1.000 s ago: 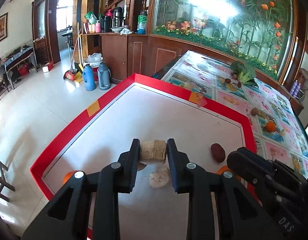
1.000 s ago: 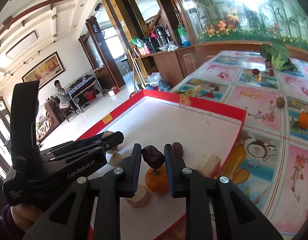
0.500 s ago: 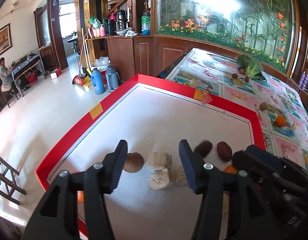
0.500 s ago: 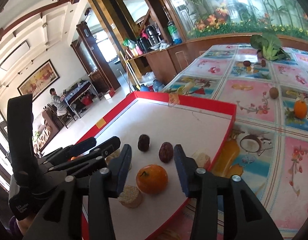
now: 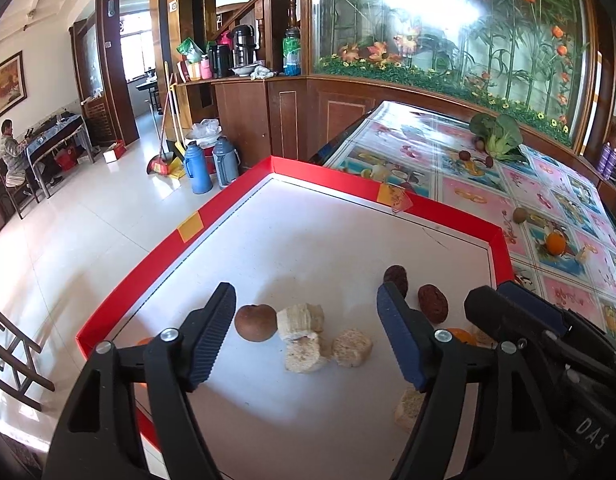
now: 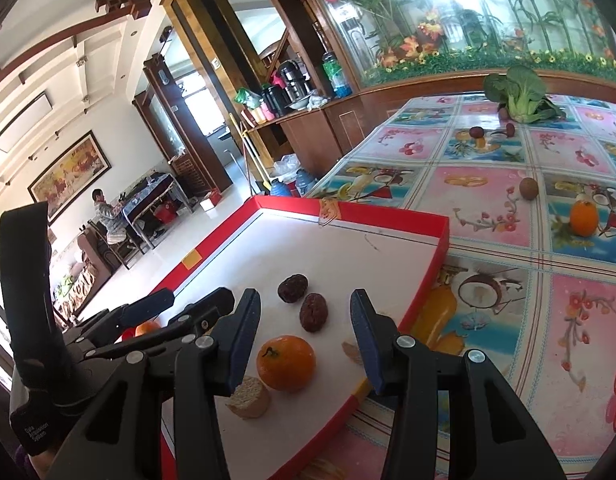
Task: Organize fruits
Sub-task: 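Move both open tools back over the table toward the orange and cube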
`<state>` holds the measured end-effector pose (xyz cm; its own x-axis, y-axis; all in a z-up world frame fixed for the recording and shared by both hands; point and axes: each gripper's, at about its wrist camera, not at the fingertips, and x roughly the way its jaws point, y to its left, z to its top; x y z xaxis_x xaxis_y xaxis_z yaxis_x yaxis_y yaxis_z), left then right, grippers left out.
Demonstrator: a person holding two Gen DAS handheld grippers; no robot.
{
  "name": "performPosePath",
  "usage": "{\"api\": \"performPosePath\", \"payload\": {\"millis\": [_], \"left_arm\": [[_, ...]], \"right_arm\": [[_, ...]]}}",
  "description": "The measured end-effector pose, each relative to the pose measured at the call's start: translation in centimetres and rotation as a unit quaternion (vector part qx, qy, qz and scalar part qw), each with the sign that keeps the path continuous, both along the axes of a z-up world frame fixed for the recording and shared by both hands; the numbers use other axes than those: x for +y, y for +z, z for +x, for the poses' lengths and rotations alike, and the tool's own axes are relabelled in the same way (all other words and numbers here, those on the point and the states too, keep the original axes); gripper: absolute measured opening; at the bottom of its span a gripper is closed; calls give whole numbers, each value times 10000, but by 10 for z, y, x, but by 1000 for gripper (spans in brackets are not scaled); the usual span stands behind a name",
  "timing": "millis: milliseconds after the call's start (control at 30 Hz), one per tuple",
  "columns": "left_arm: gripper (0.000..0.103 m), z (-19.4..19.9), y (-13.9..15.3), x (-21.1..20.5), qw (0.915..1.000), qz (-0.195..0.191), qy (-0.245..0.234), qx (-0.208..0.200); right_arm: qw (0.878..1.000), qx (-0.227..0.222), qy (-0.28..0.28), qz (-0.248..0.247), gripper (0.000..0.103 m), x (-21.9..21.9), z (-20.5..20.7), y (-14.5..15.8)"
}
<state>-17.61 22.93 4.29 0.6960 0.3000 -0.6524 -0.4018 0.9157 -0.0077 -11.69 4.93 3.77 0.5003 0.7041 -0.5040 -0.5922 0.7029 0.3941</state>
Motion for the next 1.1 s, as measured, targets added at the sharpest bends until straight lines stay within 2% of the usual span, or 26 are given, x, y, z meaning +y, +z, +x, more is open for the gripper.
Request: {"api": "performPosePath", "payload": {"millis": [200, 367, 567, 700, 867, 1100], "left_arm": [[80, 1, 3, -7, 10000, 73, -6, 6], [84, 3, 7, -15, 9998, 184, -83, 27], [84, 5, 14, -30, 9993, 296, -220, -8], [86, 8, 18, -48, 9983, 414, -407, -17], [88, 15, 21, -75, 9959, 548, -713, 5], [90, 35, 28, -109, 9908, 618, -1198, 97]], "right_arm": [[9999, -77, -116, 24, 46, -11, 1, 4], [9990, -178, -408, 89, 46, -37, 7, 10], [9910, -323, -1298, 22, 46, -97, 27, 17], [9752, -278, -2186, -204, 47, -145, 46, 17], [9507, 187, -3011, -716, 47, -189, 86, 6], [9525, 714, -2863, -751, 47, -192, 127, -9]]}}
